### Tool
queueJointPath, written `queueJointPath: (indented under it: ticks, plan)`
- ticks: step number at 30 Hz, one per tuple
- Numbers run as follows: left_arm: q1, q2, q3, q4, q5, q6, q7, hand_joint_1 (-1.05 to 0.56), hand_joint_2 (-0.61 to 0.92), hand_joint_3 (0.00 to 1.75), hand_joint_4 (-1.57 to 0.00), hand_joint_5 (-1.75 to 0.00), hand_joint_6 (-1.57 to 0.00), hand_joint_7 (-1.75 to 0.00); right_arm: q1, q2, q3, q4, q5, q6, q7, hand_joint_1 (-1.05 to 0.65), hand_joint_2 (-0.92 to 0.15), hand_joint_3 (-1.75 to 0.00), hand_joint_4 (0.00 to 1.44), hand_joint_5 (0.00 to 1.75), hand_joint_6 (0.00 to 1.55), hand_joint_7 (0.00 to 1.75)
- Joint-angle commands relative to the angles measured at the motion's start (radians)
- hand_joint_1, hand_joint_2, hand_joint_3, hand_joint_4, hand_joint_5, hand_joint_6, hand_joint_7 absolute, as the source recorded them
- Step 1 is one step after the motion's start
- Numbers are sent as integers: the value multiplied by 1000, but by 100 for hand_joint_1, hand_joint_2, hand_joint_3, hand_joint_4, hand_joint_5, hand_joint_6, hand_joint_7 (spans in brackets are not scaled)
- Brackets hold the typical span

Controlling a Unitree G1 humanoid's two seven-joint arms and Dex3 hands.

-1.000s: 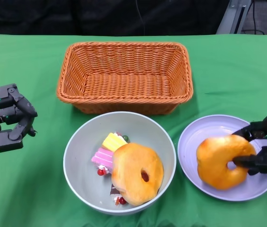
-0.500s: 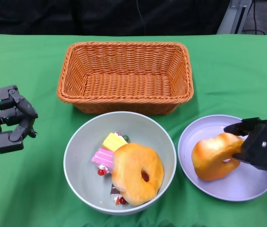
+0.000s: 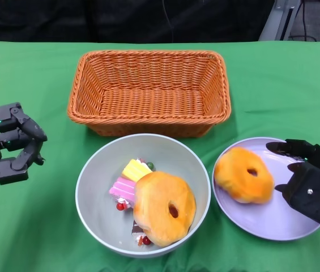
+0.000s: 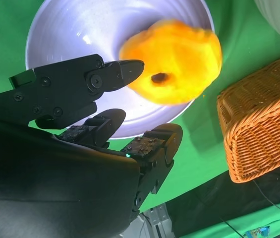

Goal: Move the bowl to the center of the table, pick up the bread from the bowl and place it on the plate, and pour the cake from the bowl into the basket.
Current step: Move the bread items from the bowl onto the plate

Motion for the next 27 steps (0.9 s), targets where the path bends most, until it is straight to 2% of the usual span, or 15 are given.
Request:
queueJointPath:
  ticks: [1,7,10,13,20,27]
  plan:
    - [10,13,8,3,-7,-7,4,5,69,78,-79,-140,-88,-92,8,-13,-10,2,-3,-12,-1,-31,-92,-13,59,3,49,1]
    - [10,11,12,7,-11,-19,4,2,74,61,-78,-130,-92,-77,16,-9,-10,-8,-17,-28,-24,-31,-92,-10,62,4,52,2]
    - [10,13,11,11,0,-40,17,-3,73,56,-80,-122,-93,-67,33,2,-21,-56,-21,-42,-47,-30,-92,-7,66,5,55,2]
    - [7,5,19,11,-22,-41,4,-5,72,54,-78,-117,-91,-56,59,6,-36,-103,7,-101,-55,-29,-92,-7,68,5,56,2]
    - [9,-8,27,-1,-53,-19,-6,-10,70,54,-73,-109,-89,-36,138,41,-45,-273,48,-169,-44,-26,-91,-3,70,5,61,3]
    - [7,-16,35,4,-64,-19,-11,-10,71,52,-72,-109,-89,-32,178,59,-36,-474,106,-193,18,-30,-90,-1,72,5,64,2]
